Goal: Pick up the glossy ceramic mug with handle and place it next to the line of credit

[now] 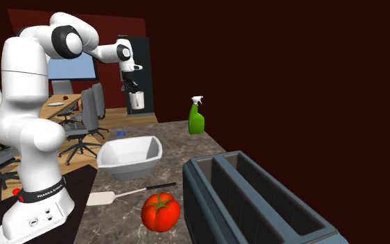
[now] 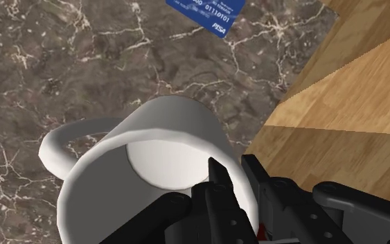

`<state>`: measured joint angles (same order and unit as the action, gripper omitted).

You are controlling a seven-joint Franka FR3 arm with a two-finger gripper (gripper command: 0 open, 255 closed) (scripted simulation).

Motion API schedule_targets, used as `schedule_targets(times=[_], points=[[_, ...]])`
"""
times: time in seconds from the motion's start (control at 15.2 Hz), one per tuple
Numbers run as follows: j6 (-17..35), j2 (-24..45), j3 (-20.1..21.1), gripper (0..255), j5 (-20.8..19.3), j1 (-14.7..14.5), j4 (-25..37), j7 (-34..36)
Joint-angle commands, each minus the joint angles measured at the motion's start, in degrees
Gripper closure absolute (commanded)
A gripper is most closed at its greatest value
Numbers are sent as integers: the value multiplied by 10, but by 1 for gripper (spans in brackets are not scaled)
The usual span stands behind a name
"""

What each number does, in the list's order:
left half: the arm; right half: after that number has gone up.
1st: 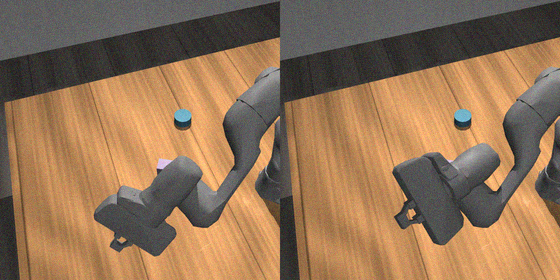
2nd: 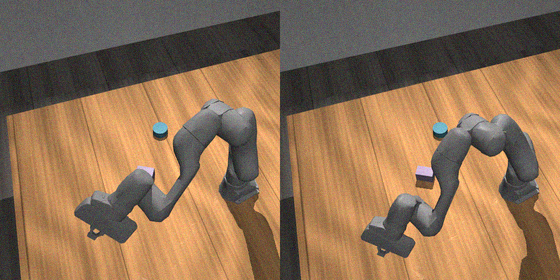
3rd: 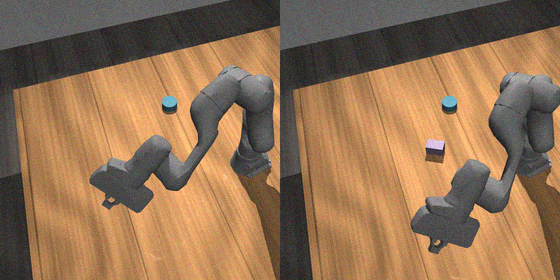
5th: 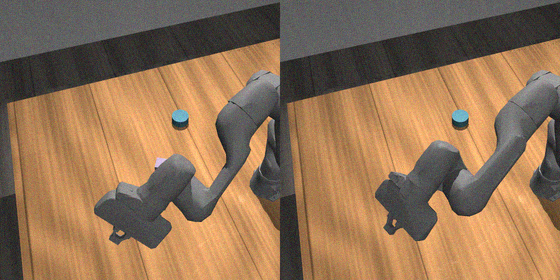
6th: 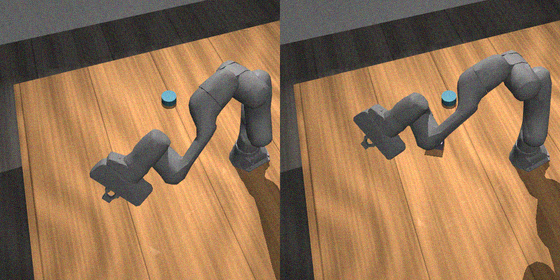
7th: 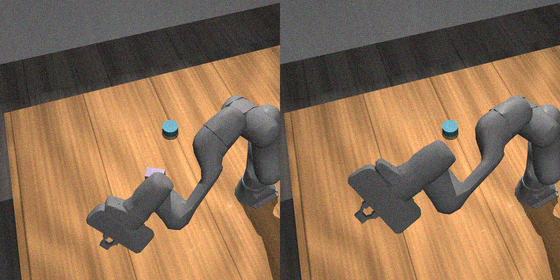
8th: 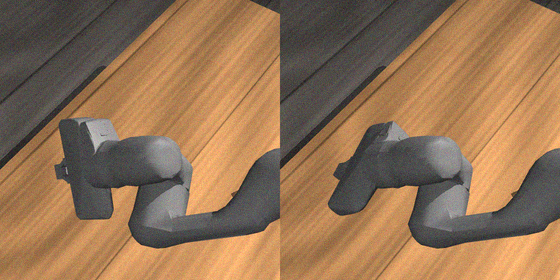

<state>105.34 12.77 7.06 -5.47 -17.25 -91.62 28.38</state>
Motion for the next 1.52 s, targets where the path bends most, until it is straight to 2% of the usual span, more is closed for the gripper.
schedule_targets(times=[0.0,1.45], points=[[15,1,0,255,0,0,-14,1],[170,43,-4,255,-12,0,-127,16]])
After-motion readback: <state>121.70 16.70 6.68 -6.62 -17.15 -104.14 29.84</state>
